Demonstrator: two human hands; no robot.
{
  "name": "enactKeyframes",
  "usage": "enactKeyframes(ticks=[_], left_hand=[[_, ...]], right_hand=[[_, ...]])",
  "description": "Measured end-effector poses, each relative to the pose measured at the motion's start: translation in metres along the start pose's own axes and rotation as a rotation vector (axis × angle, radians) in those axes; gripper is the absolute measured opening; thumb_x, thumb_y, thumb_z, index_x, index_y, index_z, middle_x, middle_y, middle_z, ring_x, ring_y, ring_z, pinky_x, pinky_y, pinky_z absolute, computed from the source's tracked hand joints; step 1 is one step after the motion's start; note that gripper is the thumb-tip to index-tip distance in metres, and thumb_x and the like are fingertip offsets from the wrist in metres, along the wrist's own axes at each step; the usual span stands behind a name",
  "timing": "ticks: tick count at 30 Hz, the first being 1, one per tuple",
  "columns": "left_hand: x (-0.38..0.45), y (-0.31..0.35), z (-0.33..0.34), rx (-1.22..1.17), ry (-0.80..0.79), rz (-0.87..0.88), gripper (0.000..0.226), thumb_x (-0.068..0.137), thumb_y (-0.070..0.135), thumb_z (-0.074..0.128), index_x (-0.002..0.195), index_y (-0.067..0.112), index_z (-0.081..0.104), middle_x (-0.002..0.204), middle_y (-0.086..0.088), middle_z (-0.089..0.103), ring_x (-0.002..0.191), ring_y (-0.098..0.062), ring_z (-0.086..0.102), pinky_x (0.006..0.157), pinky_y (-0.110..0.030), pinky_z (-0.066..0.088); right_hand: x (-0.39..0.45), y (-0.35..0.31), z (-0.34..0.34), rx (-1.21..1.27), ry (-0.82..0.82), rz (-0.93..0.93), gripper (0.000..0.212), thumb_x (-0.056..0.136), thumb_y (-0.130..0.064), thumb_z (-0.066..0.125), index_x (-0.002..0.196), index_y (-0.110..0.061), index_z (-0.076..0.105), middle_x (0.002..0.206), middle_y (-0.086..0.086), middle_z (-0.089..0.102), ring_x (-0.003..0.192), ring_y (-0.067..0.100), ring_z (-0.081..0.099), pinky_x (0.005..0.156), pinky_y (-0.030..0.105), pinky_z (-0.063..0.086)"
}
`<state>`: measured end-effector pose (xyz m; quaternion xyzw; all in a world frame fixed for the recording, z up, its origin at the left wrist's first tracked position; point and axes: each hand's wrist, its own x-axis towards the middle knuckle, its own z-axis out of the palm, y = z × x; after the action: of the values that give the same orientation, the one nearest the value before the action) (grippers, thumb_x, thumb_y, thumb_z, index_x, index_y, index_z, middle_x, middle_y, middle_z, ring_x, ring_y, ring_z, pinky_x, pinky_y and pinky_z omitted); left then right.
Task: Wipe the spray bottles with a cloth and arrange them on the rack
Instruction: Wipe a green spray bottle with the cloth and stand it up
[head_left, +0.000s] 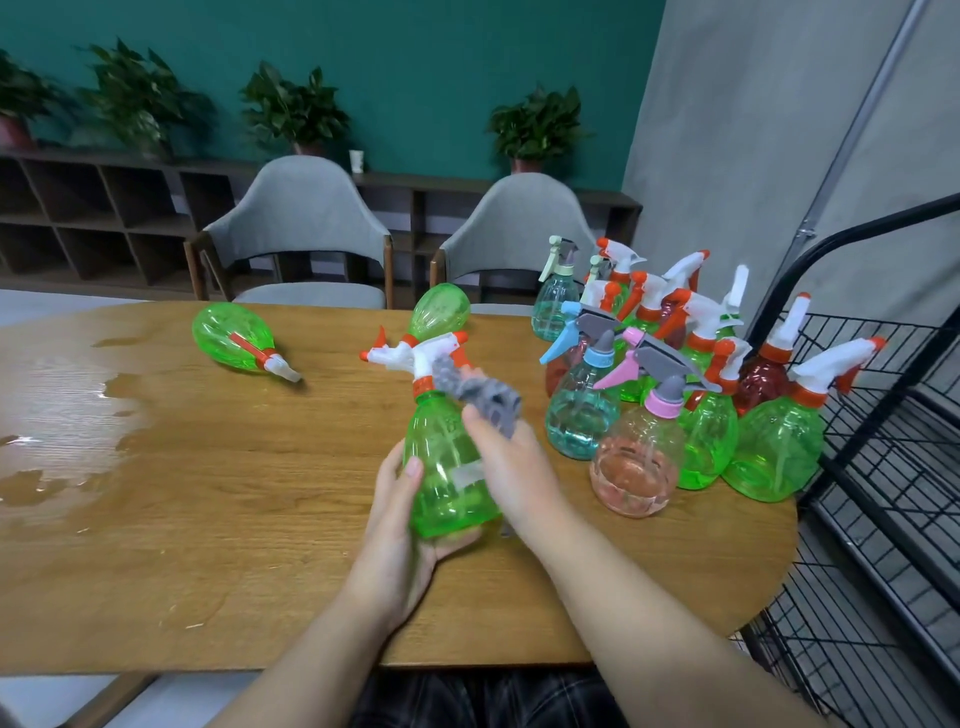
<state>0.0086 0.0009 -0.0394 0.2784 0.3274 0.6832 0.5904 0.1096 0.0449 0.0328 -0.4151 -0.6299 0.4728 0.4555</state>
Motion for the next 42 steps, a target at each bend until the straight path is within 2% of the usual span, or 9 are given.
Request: enactKeyframes(ticks=[4,11,17,22,27,30,33,38,42], left_hand=[[0.0,0.001,0.001,-0.031,-0.037,0.003,0.047,0.095,0.038,0.046,0.141,0.03,0.046,0.13,-0.004,0.065,0.106,-0.021,0.068,0.083,-0.055,0.053],[0.002,-0.001,-0.003,-0.049,-0.038,-0.046,0.053,0.094,0.046,0.038,0.143,0.025,0.045,0.135,-0.01,0.061,0.109,-0.024,0.066,0.081,-0.05,0.054],[-0.001,0.002,0.001,-0.014,-0.02,-0.086,0.068,0.086,0.063,0.034,0.137,0.023,0.053,0.126,-0.01,0.066,0.109,-0.024,0.066,0.101,-0.057,0.043],[0.001,0.002,-0.005,-0.076,0.088,-0.084,0.108,0.059,0.07,0.079,0.144,0.015,0.043,0.138,-0.018,0.056,0.119,-0.032,0.06,0.078,-0.045,0.057],[0.004,-0.002,-0.007,-0.107,0.089,-0.095,0.116,0.046,0.063,0.087,0.14,0.011,0.045,0.132,-0.018,0.061,0.105,-0.03,0.067,0.067,-0.043,0.058],[0.001,0.0,-0.004,-0.118,0.061,-0.074,0.097,0.049,0.064,0.083,0.129,0.016,0.056,0.115,-0.012,0.071,0.085,-0.022,0.073,0.057,-0.034,0.057],[-0.001,0.001,-0.001,-0.106,0.04,-0.062,0.059,0.075,0.055,0.053,0.121,0.018,0.06,0.098,-0.004,0.075,0.079,-0.017,0.073,0.057,-0.032,0.058],[-0.002,0.003,0.0,-0.075,0.047,-0.043,0.057,0.087,0.051,0.055,0.134,0.019,0.053,0.124,-0.012,0.067,0.101,-0.026,0.069,0.071,-0.043,0.059],[-0.001,0.002,-0.001,-0.057,0.036,-0.03,0.055,0.092,0.051,0.048,0.139,0.023,0.049,0.13,-0.01,0.064,0.104,-0.023,0.068,0.074,-0.046,0.058]], right_hand=[[0.0,0.018,0.007,-0.16,-0.101,-0.089,0.055,0.087,-0.023,0.049,0.141,-0.03,0.045,0.145,-0.016,0.043,0.14,0.004,0.029,0.118,0.034,0.023],[-0.009,0.019,0.006,-0.085,-0.14,-0.205,0.046,0.074,-0.014,0.043,0.112,-0.02,0.068,0.122,-0.011,0.061,0.134,0.0,0.036,0.107,0.012,0.024],[-0.02,0.025,-0.006,0.04,-0.125,-0.267,0.036,0.062,-0.031,0.048,0.086,-0.03,0.074,0.122,-0.001,0.063,0.123,0.003,0.05,0.101,0.017,0.035],[-0.029,0.029,-0.006,0.176,-0.094,-0.286,0.029,0.059,-0.03,0.048,0.061,-0.017,0.073,0.097,0.004,0.069,0.099,0.014,0.062,0.084,0.018,0.044],[-0.026,0.012,-0.017,0.801,0.088,0.121,0.023,0.061,-0.016,0.045,0.04,-0.012,0.053,0.044,0.007,0.049,0.05,0.019,0.054,0.069,0.03,0.047],[-0.011,0.01,-0.029,1.085,0.267,0.392,0.022,0.082,-0.014,0.042,0.068,-0.005,0.056,0.063,0.014,0.06,0.064,0.027,0.061,0.076,0.039,0.049],[-0.004,0.009,-0.026,1.033,0.278,0.391,0.034,0.093,-0.021,0.046,0.116,-0.001,0.061,0.113,0.02,0.066,0.106,0.035,0.062,0.101,0.048,0.043],[-0.007,-0.007,-0.006,0.673,0.023,0.253,0.023,0.093,-0.022,0.051,0.1,-0.007,0.068,0.1,0.012,0.073,0.089,0.022,0.07,0.08,0.036,0.054],[-0.009,0.001,0.005,0.048,-0.203,-0.063,0.04,0.085,-0.024,0.054,0.125,-0.028,0.059,0.136,-0.012,0.053,0.133,0.0,0.038,0.11,0.017,0.026]])
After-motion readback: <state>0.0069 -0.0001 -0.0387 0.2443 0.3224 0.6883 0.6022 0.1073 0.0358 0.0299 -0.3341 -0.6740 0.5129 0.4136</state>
